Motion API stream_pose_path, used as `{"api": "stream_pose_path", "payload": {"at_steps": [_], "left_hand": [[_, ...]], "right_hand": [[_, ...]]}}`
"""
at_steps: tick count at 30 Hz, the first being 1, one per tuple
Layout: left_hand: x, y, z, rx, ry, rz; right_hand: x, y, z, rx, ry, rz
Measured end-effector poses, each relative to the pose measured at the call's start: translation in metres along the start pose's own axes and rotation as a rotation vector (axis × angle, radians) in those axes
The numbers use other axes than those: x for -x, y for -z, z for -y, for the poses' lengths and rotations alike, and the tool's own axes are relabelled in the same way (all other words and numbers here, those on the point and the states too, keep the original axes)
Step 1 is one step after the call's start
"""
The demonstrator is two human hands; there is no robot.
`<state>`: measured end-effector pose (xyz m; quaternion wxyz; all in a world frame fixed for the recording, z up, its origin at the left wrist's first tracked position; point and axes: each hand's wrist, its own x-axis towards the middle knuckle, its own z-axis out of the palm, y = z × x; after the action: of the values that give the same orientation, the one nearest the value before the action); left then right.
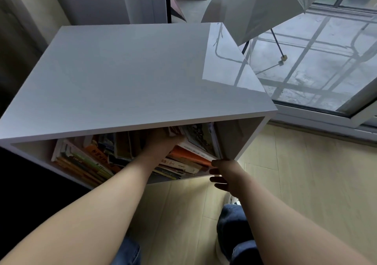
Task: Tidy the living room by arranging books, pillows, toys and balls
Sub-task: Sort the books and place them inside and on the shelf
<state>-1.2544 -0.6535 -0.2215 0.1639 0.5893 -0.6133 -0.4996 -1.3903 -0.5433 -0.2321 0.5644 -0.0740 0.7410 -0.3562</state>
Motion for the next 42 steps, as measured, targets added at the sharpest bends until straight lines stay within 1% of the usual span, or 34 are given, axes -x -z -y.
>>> {"api": "stream_pose_path", "payload": {"at_steps": [1,2,4,7,8,10,11,12,16,18,22,23,28,29,33,36,40,42], "left_hand": [[-0.002,0.000,0.004,-0.111,-0.028,0.073],[-0.004,0.001,0.008,-0.200,-0.061,0.090],[-0.007,0.003,0.014,-0.292,-0.120,0.048],[-0.011,0.005,0.020,-0.406,-0.140,-0.007],[-0.012,0.004,0.022,-0.483,-0.133,-0.049],[-0.013,0.006,0.026,-0.712,-0.109,-0.158],[-0.014,0.008,0.029,-0.801,-0.095,-0.183],[-0.015,0.010,0.032,-0.825,-0.093,-0.175],[-0.021,0.019,0.045,-0.669,-0.117,-0.059],[-0.018,0.022,0.047,-0.604,-0.150,-0.057],[0.002,0.025,0.042,-0.559,-0.239,-0.094],[0.009,0.025,0.039,-0.528,-0.234,-0.091],[0.052,0.031,0.021,-0.251,0.019,-0.004],[0.068,0.036,0.018,-0.203,0.030,-0.001],[0.116,0.054,0.015,-0.023,-0.010,0.043],[0.150,0.061,0.016,0.128,-0.002,0.049],[0.184,0.067,0.016,0.303,-0.024,-0.054],[0.199,0.072,0.013,0.354,-0.038,-0.076]], "right_hand": [[-0.001,0.000,0.000,0.002,0.000,0.001],[-0.002,0.000,-0.001,0.005,0.001,0.005],[-0.004,-0.002,-0.001,0.014,0.000,0.015],[-0.009,-0.006,-0.001,0.033,-0.017,0.012],[-0.010,-0.008,-0.001,0.040,-0.020,0.008],[-0.013,-0.011,-0.001,0.048,-0.019,-0.001],[-0.014,-0.012,-0.001,0.055,-0.017,0.000],[-0.014,-0.013,-0.001,0.060,-0.007,0.004],[-0.012,-0.021,0.001,0.066,0.023,0.025],[-0.010,-0.026,0.002,0.071,0.028,0.027],[0.003,-0.034,0.004,0.064,0.062,0.019],[0.008,-0.036,0.003,0.059,0.075,0.010],[0.042,-0.045,-0.001,0.000,0.139,0.031],[0.058,-0.045,-0.004,-0.018,0.173,0.041],[0.101,-0.034,-0.017,-0.056,0.343,0.089],[0.129,-0.021,-0.027,-0.078,0.377,0.050],[0.162,-0.016,-0.038,-0.053,0.403,0.024],[0.178,-0.015,-0.043,-0.025,0.439,0.020]]}}
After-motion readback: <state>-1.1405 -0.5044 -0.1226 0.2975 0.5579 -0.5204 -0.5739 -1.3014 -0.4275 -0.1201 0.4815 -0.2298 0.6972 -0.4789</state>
